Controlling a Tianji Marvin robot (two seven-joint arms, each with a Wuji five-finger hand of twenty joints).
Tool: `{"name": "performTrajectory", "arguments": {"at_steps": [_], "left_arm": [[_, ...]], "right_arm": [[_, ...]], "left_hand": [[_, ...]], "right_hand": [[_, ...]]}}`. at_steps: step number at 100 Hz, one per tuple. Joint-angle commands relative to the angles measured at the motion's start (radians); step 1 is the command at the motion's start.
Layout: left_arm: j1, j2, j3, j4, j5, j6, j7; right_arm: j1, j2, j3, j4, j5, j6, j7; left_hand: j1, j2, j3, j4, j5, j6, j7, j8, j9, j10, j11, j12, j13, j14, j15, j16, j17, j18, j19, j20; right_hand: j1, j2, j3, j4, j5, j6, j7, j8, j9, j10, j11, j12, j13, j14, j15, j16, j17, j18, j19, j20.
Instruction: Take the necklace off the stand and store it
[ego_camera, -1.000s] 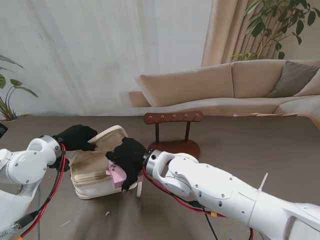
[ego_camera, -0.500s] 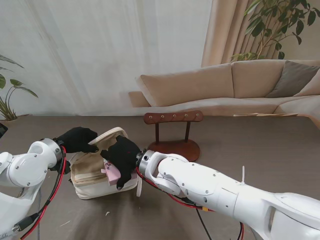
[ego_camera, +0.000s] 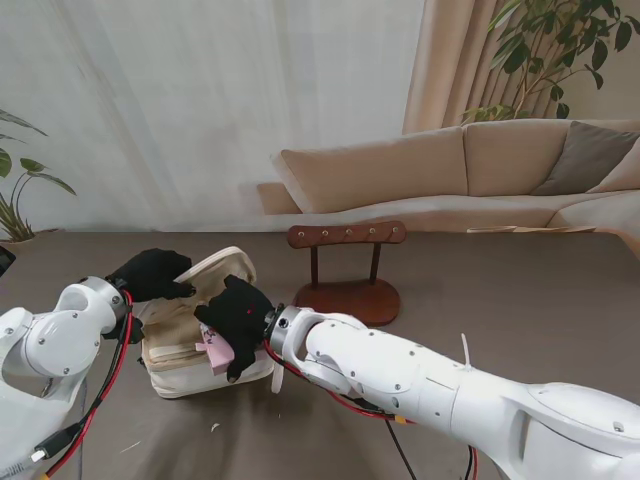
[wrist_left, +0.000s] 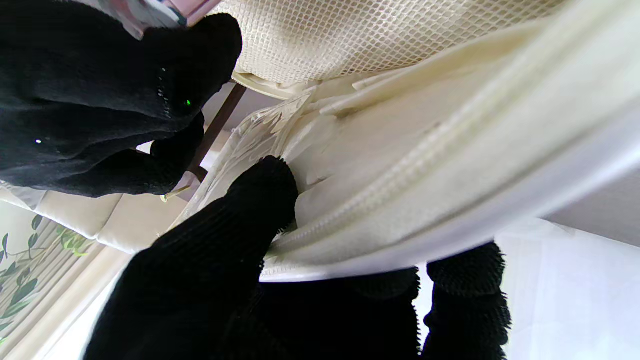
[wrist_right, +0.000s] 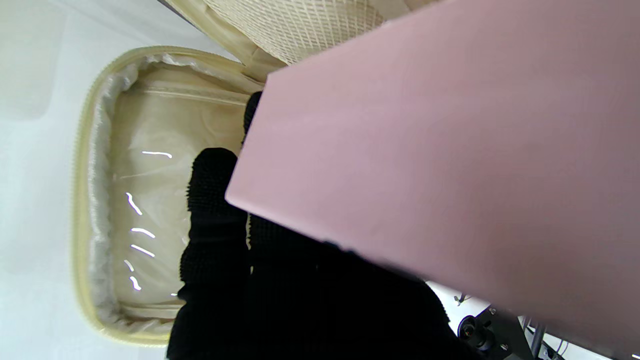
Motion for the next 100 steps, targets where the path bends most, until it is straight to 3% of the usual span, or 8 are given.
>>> {"name": "performTrajectory", "arguments": {"at_steps": [1,19,36,60,92,100], "left_arm": [[-0.004,-0.003,-0.001,-0.002,-0.003,0.001,-0.027],[0.000,0.000,0.000,-0.009,-0.008,0.011,-0.047],[0.005,0.001,-0.002,-0.010,-0.007,0.012,-0.054],[0.011,-0.007,-0.003,-0.003,0.006,0.012,-0.006],[0.013,-0.010,0.007,0.002,-0.012,0.019,0.003],[0.015,-0.010,0.006,0.002,-0.012,0.014,0.005]], "right_arm": [[0.002,0.000,-0.001,-0.012,-0.008,0.003,0.017],[0.009,0.006,-0.003,-0.024,-0.017,0.012,0.029],[0.015,0.013,-0.005,-0.034,-0.025,0.010,0.042],[0.016,0.020,-0.004,-0.041,-0.021,0.006,0.063],[0.016,-0.003,-0.006,0.009,0.013,-0.015,0.055],[0.017,-0.008,-0.006,0.019,0.021,-0.017,0.059]], "left_hand": [[0.048,0.058,-0.007,0.047,-0.008,-0.002,0.046,0.021,-0.023,0.066,0.026,0.015,0.000,-0.051,0.044,0.030,-0.017,0.017,0.071,0.018],[0.049,0.058,-0.010,0.049,-0.007,-0.002,0.046,0.020,-0.022,0.067,0.027,0.013,-0.001,-0.047,0.038,0.029,-0.016,0.017,0.071,0.020],[0.050,0.059,-0.012,0.050,-0.005,-0.002,0.048,0.020,-0.019,0.064,0.030,0.013,0.001,-0.047,0.033,0.028,-0.017,0.017,0.070,0.020],[0.050,0.057,-0.011,0.051,-0.004,-0.001,0.048,0.020,-0.020,0.068,0.031,0.011,0.005,-0.043,0.031,0.028,-0.016,0.017,0.069,0.021],[0.052,0.058,-0.012,0.051,-0.004,0.003,0.047,0.019,-0.019,0.071,0.034,0.009,0.006,-0.040,0.031,0.028,-0.016,0.018,0.068,0.021],[0.051,0.059,-0.013,0.051,-0.005,0.002,0.047,0.019,-0.019,0.069,0.035,0.009,0.006,-0.039,0.030,0.027,-0.017,0.019,0.068,0.022]], "right_hand": [[0.829,0.127,0.242,0.068,0.110,-0.443,0.086,-0.049,0.038,-0.163,0.008,-0.002,0.064,-0.126,0.084,0.019,0.036,-0.018,0.036,0.001],[0.813,0.194,0.224,0.083,0.072,-0.390,0.013,-0.117,0.038,-0.148,-0.059,-0.049,0.063,-0.123,0.068,0.023,0.031,-0.015,0.034,0.000],[0.772,0.277,0.216,0.104,0.032,-0.342,-0.058,-0.123,0.042,-0.136,-0.109,-0.096,0.068,-0.125,0.048,0.028,0.032,-0.013,0.033,-0.001],[0.723,0.405,0.200,0.140,-0.052,-0.276,-0.174,-0.044,0.024,-0.109,-0.143,-0.171,0.061,-0.107,-0.006,0.018,0.029,0.014,0.021,-0.003],[0.713,0.555,0.135,0.176,-0.144,-0.279,-0.206,0.012,0.008,-0.095,-0.131,-0.195,0.065,-0.097,-0.010,0.015,0.030,0.026,0.015,-0.001],[0.721,0.580,0.120,0.190,-0.166,-0.275,-0.233,0.089,0.000,-0.090,-0.129,-0.209,0.063,-0.095,-0.014,0.014,0.028,0.028,0.012,0.001]]}}
